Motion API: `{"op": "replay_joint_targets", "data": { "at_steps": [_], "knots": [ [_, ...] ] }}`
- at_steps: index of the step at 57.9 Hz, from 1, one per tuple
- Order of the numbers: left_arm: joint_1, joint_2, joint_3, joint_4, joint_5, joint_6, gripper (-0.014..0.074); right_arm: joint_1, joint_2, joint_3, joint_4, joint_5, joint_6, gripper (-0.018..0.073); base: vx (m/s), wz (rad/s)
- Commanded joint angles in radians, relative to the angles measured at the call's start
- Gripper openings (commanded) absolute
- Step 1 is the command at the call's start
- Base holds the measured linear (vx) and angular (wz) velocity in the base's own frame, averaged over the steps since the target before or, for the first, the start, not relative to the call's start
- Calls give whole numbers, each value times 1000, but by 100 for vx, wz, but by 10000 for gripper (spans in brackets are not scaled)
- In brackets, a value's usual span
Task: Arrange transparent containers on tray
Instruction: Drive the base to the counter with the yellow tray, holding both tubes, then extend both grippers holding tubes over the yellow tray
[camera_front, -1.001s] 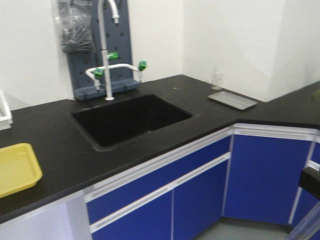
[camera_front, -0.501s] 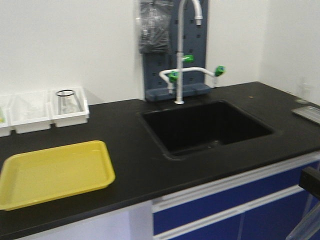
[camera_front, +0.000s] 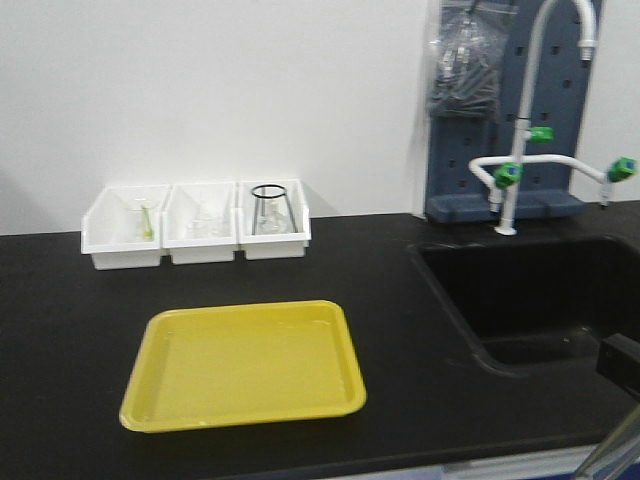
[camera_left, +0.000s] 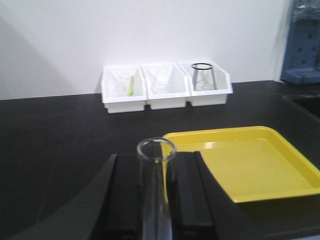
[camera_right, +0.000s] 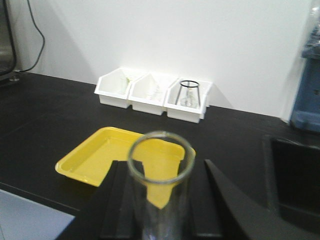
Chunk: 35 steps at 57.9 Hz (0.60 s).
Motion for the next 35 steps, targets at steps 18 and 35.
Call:
{"op": "replay_joint_targets", "data": {
  "at_steps": [18,35],
  "knots": [
    [-4,4,-37,5,-69,-5,209,-7,-1,-30,-1,-87,-4,19,22,24],
    [-4,4,-37,5,-69,-5,209,-7,-1,-30,-1,-87,-4,19,24,8]
  ]
}}
